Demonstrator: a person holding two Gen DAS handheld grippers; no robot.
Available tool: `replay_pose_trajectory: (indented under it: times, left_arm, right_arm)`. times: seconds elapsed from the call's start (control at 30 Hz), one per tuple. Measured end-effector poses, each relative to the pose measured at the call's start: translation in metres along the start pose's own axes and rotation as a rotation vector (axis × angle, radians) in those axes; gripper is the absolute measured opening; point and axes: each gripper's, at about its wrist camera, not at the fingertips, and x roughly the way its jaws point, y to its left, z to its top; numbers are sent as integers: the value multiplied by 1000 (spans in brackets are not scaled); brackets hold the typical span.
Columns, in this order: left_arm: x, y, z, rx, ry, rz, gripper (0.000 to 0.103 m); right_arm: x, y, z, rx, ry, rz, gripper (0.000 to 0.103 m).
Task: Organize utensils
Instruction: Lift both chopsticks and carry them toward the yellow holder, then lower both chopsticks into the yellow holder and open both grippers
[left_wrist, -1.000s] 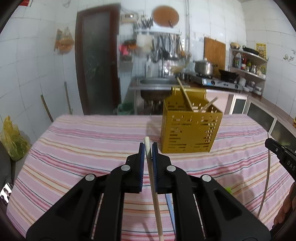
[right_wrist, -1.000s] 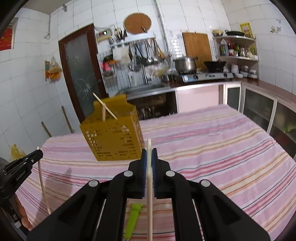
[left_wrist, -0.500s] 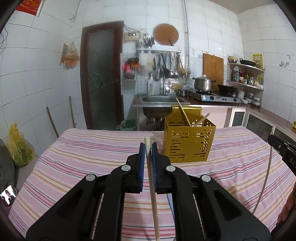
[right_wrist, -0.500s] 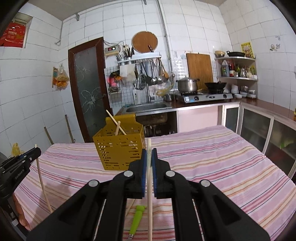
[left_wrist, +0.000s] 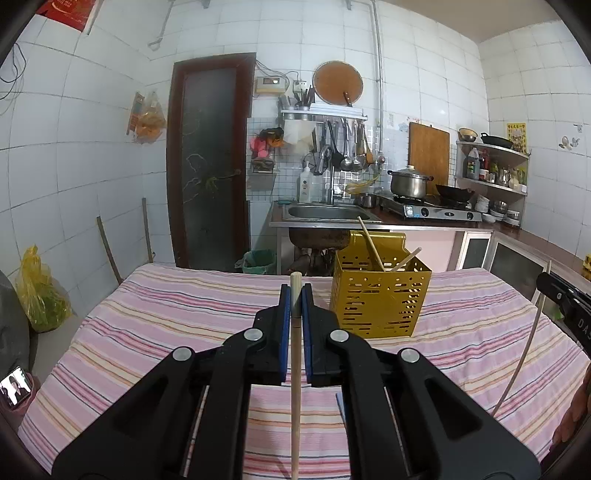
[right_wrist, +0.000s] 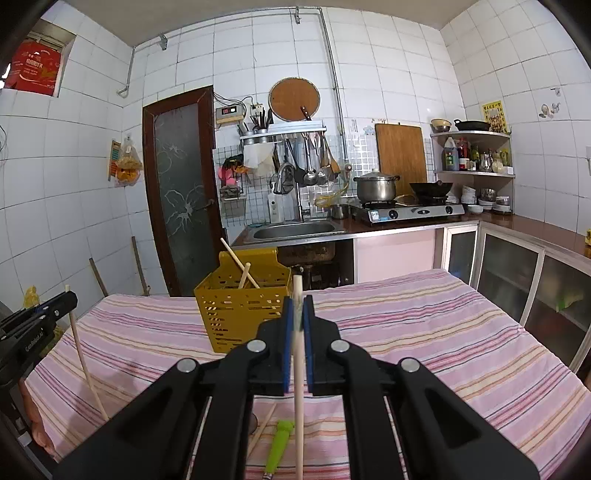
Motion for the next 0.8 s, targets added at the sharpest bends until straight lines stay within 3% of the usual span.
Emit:
replay_pose_trajectory:
  times: [0.43,0.8]
  left_arm:
    - [3,-7,34,6,-52,-29,5]
    - [31,-32,102,14,-151,-73,5]
  right_arm:
    - [4,2,32,-19,-55,-1,6]
    - [42,11,96,-12,-120,12,6]
